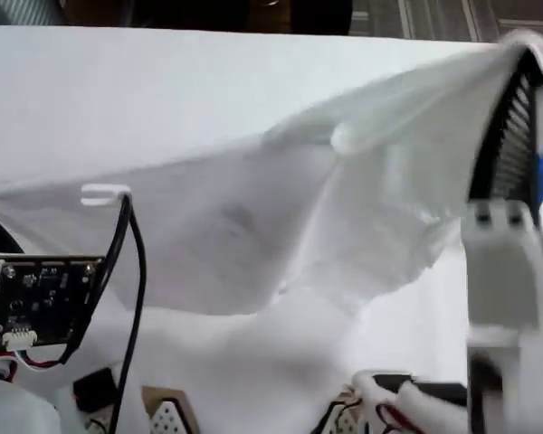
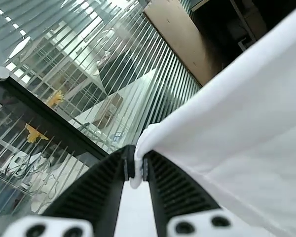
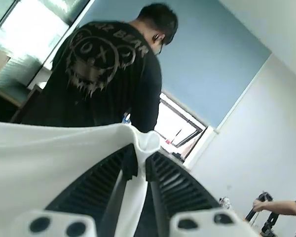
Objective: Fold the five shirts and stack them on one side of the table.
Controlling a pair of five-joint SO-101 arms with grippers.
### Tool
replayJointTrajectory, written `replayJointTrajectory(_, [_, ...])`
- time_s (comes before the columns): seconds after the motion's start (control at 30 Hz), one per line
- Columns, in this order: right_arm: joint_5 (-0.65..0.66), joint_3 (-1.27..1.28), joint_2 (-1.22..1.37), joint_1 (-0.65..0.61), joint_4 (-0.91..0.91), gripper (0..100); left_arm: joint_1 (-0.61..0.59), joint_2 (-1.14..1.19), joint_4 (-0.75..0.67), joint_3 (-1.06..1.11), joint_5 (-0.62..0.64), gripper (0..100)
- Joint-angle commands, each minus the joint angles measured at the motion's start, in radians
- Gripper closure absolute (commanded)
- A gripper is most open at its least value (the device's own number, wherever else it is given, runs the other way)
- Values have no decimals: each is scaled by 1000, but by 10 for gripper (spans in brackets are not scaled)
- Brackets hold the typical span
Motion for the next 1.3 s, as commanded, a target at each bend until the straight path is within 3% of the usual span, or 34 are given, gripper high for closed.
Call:
replayJointTrajectory(0.0, [-3,-2,-67,4,22,981,-9,-5,14,-8,-2,973])
replayJointTrajectory(0.23, [-5,-2,-139,2,137,981,-9,-6,86,-47,-2,973])
replayJointTrajectory(0.47, [-68,40,-107,2,130,981,-9,6,141,-104,-3,973])
replayJointTrajectory(0.77, [-138,350,162,-19,-180,981,35,227,-193,191,-2,973])
replayJointTrajectory(0.97, [-138,474,341,-50,-275,981,147,413,-273,203,-2,973])
replayJointTrajectory(1.27, [-130,493,642,-30,-446,981,158,790,-526,127,-8,973])
